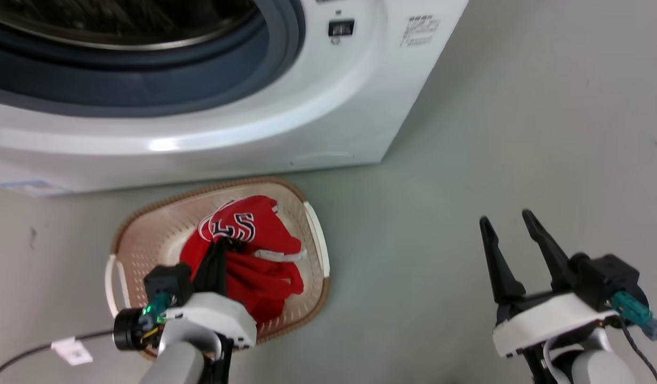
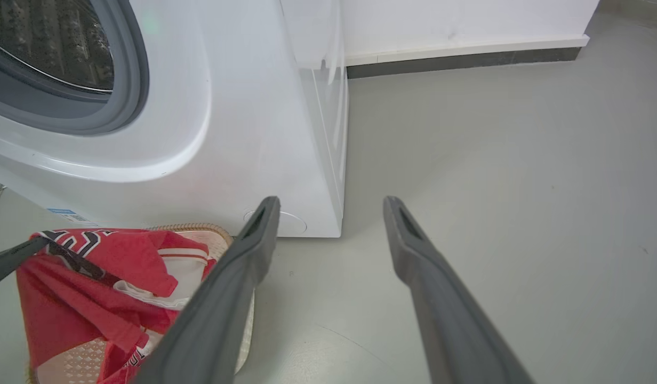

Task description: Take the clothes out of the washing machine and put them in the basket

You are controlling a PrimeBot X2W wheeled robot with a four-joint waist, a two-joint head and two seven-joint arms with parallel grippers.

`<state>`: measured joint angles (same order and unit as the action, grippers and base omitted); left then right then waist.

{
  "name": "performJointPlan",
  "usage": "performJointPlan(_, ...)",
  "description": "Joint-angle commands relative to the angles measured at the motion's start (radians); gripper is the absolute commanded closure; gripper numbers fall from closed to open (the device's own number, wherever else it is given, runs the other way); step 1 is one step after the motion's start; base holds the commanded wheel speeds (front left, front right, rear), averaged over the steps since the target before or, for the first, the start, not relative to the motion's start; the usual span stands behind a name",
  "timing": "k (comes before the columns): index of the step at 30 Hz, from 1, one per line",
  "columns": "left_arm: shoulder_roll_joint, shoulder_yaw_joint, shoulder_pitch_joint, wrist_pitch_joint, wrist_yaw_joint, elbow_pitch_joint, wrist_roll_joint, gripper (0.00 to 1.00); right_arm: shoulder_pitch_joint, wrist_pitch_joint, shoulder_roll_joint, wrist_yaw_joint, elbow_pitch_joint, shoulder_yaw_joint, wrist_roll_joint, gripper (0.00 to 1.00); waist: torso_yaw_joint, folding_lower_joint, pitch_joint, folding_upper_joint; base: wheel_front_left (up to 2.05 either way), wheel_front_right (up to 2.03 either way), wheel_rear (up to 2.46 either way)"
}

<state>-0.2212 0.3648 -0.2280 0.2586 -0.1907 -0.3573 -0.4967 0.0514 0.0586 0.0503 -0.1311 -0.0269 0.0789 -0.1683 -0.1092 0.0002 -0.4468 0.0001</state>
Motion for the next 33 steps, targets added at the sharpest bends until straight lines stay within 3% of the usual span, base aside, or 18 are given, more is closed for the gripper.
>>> performJointPlan(1,0.004,-0.005,-0.034,0.005,0.009,-0.031,0.001,1.0,0.024,0.008,0.0,0.001,0.005,0.005,-0.007,0.0,-0.016,-0.0002,-0.083,-0.0001,0.0,0.0,0.0)
performJointPlan(7,0.027,-0.032,-0.175,0.008,0.047,-0.217,0.015,1.0,0.09,0.033,0.0,0.001,0.027,0.02,-0.007,0.0,-0.036,-0.0002,-0.198,-0.0001,0.0,0.0,0.0)
performJointPlan(19,0.065,-0.13,-0.364,0.008,0.101,-0.379,0.084,1.0,0.177,0.083,0.0,0.001,0.085,0.061,-0.02,0.0,-0.059,-0.0002,-0.33,-0.0001,0.0,0.0,0.0)
performJointPlan(20,0.068,-0.138,-0.372,0.008,0.102,-0.399,0.086,0.65,0.181,0.085,0.0,0.001,0.09,0.066,-0.023,0.0,-0.064,-0.0002,-0.33,-0.0001,0.0,0.0,0.0)
performJointPlan(21,0.07,-0.144,-0.379,0.008,0.106,-0.41,0.092,0.0,0.183,0.088,0.0,0.001,0.097,0.069,-0.024,0.0,-0.066,-0.0002,-0.329,-0.0001,0.0,0.0,0.0)
performJointPlan(28,0.089,-0.179,-0.366,0.007,0.124,-0.502,0.113,0.0,0.191,0.108,0.0,0.001,0.14,0.067,-0.03,0.0,-0.073,-0.0002,-0.276,-0.0001,0.0,0.0,0.0)
performJointPlan(33,0.105,-0.209,-0.318,0.007,0.146,-0.584,0.098,0.0,0.161,0.108,0.0,0.001,0.164,0.055,-0.021,0.0,-0.072,-0.0002,-0.162,-0.0001,0.0,0.0,0.0)
